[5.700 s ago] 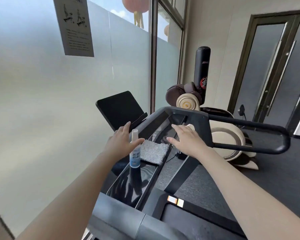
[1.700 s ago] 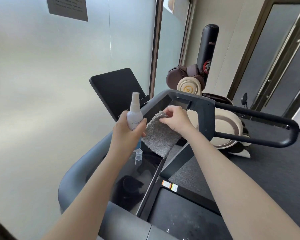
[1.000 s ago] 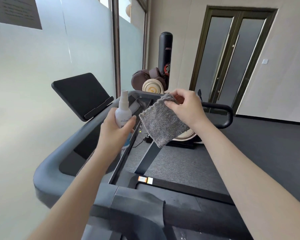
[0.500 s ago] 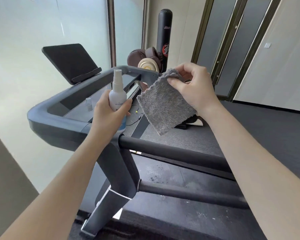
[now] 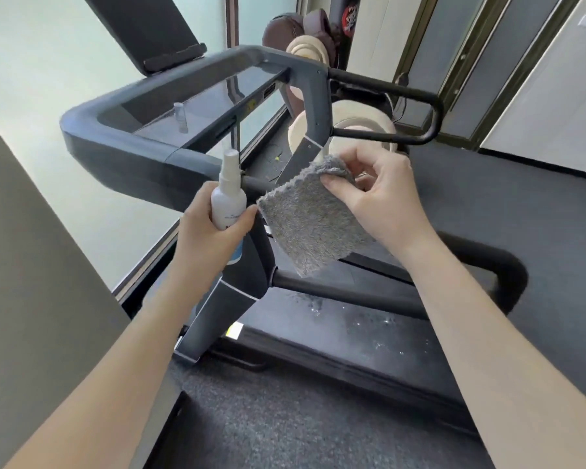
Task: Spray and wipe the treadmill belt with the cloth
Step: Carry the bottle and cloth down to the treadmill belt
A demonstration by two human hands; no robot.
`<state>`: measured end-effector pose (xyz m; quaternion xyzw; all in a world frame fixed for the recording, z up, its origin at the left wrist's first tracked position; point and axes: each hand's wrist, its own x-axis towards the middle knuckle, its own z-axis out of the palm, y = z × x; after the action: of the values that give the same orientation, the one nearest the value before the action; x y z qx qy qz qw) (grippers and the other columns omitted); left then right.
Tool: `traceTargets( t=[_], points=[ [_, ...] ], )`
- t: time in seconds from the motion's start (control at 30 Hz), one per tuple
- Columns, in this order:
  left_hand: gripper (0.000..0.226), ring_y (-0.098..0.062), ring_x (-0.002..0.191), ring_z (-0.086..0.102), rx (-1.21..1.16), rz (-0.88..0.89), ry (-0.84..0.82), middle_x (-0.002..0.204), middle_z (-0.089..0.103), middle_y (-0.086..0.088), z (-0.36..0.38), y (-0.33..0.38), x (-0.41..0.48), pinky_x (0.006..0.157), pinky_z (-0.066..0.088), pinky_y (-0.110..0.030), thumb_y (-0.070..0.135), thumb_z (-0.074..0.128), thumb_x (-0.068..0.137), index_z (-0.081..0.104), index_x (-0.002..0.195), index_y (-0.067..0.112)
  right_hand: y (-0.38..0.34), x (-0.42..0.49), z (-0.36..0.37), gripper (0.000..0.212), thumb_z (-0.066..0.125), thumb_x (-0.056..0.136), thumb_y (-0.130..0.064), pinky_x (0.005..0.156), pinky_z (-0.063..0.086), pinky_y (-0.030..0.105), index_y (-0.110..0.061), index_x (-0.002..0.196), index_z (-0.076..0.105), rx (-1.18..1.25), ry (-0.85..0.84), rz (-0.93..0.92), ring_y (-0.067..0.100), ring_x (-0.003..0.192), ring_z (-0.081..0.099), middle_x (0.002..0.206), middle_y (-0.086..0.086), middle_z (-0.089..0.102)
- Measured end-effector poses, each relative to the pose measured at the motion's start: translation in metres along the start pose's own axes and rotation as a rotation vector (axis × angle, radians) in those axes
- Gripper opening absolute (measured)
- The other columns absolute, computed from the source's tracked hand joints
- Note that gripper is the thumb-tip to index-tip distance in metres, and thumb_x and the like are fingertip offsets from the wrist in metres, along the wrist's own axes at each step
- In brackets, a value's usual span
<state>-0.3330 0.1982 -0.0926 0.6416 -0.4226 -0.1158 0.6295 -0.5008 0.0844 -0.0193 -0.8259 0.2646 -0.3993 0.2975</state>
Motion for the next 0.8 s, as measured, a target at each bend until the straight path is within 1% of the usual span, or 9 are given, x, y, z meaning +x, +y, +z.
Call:
traceTargets(
  t=[0.07,0.1,0.2,0.33,0.4,0.47,0.6,0.63,0.8],
  points=[
    [0.031,-0.046,0.084,0.060,0.009,-0.017,-0.033,0.084,0.056,-0.010,-0.002,-0.017,-0.010,0.079,0.052,-0.060,0.048,0.068,0.073,0.052,0.088,0.027,0.007,-0.016,0.013,0.008,0.071,0.083,-0.016,0.065,0.046,0.018,-0.022,0.085,0.065,0.007,-0.028,0.037,0.001,0.072,0.056,0.077,-0.015,0.062],
    [0.033,-0.045,0.084,0.060,0.015,-0.027,-0.039,0.085,0.057,-0.013,-0.003,-0.024,-0.014,0.079,0.051,-0.060,0.048,0.068,0.074,0.052,0.089,0.023,0.010,-0.023,0.018,0.009,0.071,0.083,-0.015,0.065,0.045,0.017,-0.022,0.084,0.065,0.003,-0.043,0.049,0.001,0.072,0.056,0.077,-0.015,0.062],
    [0.032,-0.045,0.084,0.061,0.018,-0.048,-0.061,0.088,0.057,-0.018,-0.006,-0.050,-0.028,0.079,0.051,-0.061,0.045,0.068,0.076,0.050,0.088,0.021,0.025,-0.047,0.035,0.005,0.071,0.083,-0.014,0.066,0.048,0.023,-0.016,0.085,0.066,-0.016,-0.062,0.094,0.004,0.073,0.057,0.081,-0.008,0.065],
    [0.026,-0.040,0.082,0.063,0.034,-0.083,-0.114,0.086,0.060,-0.014,-0.009,-0.089,-0.050,0.077,0.053,-0.058,0.032,0.072,0.083,0.052,0.093,0.018,0.051,-0.081,0.057,0.004,0.071,0.084,-0.015,0.068,0.050,0.023,-0.014,0.087,0.068,-0.058,-0.068,0.133,0.006,0.077,0.061,0.084,-0.007,0.067],
    [0.022,-0.034,0.082,0.063,0.026,-0.114,-0.130,0.086,0.061,-0.009,-0.007,-0.110,-0.063,0.077,0.055,-0.050,0.022,0.074,0.086,0.052,0.093,0.023,0.066,-0.096,0.068,0.004,0.071,0.084,-0.015,0.068,0.049,0.022,-0.015,0.085,0.068,-0.066,-0.086,0.168,0.006,0.076,0.060,0.083,-0.008,0.066],
    [0.023,-0.029,0.078,0.060,0.026,-0.149,-0.140,0.082,0.060,-0.005,-0.004,-0.129,-0.074,0.071,0.054,-0.037,0.019,0.074,0.086,0.053,0.092,0.026,0.082,-0.109,0.078,0.005,0.071,0.083,-0.014,0.068,0.048,0.024,-0.016,0.083,0.067,-0.058,-0.107,0.206,0.005,0.073,0.057,0.082,-0.010,0.066],
    [0.031,-0.007,0.062,0.047,0.016,-0.173,-0.141,0.068,0.053,0.012,0.007,-0.164,-0.086,0.060,0.043,-0.018,0.016,0.075,0.084,0.049,0.080,0.032,0.116,-0.126,0.094,0.007,0.072,0.081,-0.012,0.071,0.047,0.024,-0.016,0.081,0.067,-0.076,-0.146,0.201,0.008,0.079,0.058,0.081,-0.010,0.065],
    [0.032,-0.006,0.061,0.046,0.018,-0.163,-0.143,0.067,0.052,0.013,0.010,-0.172,-0.088,0.058,0.042,-0.014,0.014,0.075,0.084,0.048,0.079,0.031,0.126,-0.130,0.099,0.007,0.073,0.081,-0.011,0.070,0.046,0.023,-0.016,0.081,0.067,-0.075,-0.151,0.198,0.009,0.080,0.058,0.081,-0.009,0.065],
    [0.030,-0.005,0.062,0.047,0.018,-0.123,-0.181,0.072,0.053,0.007,0.034,-0.214,-0.105,0.059,0.040,-0.012,0.010,0.076,0.082,0.053,0.083,0.029,0.182,-0.157,0.122,0.012,0.074,0.080,-0.010,0.068,0.043,0.014,-0.020,0.079,0.067,-0.062,-0.250,0.205,0.010,0.079,0.059,0.079,-0.010,0.065]
  ],
)
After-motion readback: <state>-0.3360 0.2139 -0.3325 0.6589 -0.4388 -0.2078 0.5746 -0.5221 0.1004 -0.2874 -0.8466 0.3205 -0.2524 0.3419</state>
